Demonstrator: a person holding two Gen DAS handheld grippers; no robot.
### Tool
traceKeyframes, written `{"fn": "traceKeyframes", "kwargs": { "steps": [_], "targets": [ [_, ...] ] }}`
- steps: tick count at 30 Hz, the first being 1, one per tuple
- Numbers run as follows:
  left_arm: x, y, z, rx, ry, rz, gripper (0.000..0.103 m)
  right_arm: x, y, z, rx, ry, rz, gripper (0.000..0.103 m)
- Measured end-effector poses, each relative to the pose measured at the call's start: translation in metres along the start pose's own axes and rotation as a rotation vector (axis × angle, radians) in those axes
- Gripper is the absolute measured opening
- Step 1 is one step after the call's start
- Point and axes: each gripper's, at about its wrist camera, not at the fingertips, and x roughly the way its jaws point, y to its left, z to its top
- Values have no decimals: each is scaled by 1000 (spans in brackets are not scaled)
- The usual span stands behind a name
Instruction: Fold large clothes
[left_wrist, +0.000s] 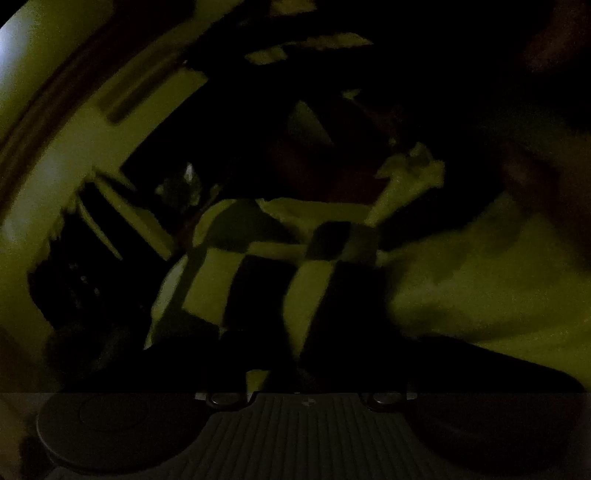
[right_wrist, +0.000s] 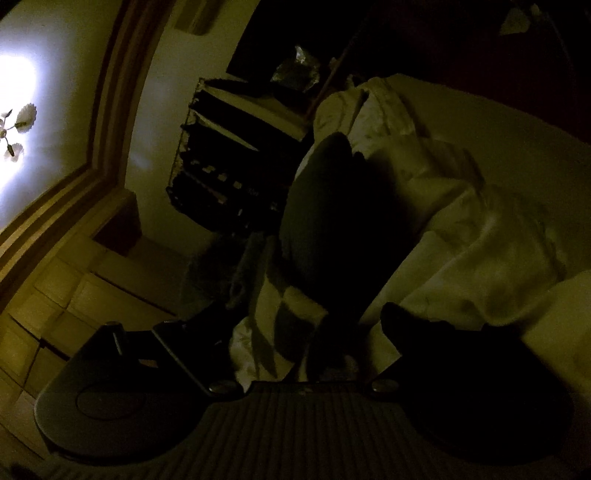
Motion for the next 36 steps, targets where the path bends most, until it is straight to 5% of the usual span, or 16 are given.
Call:
{"fn": "traceKeyframes", "kwargs": {
  "steps": [8, 13, 19, 23, 25, 26, 27, 36],
  "targets": [
    [-26, 75, -22, -569, -3, -171, 85, 1, 3, -1, -10, 18, 4, 95],
    [-35, 77, -31, -593, -19, -177, 81, 8, 14, 0, -23, 93, 23, 96],
    [-46, 72, -38, -606, -28, -182, 81, 44, 26, 4, 103, 256, 40, 96],
    [-50, 77, -38, -607, -34, -185, 80, 71, 38, 2, 64, 323, -25, 82],
    [-47, 78, -36, -607, -34, -186, 80, 79, 47, -3, -7, 331, -86, 61],
    [-45, 79, -38, -617, -27, -194, 80, 82, 50, -5, -36, 329, -138, 38],
    [-46, 82, -40, -637, -28, -198, 80, 85, 53, -6, -54, 335, -175, 34],
    [-101, 162, -73, -895, -104, -155, 78, 89, 141, -33, -284, 353, -145, 24]
  ]
}}
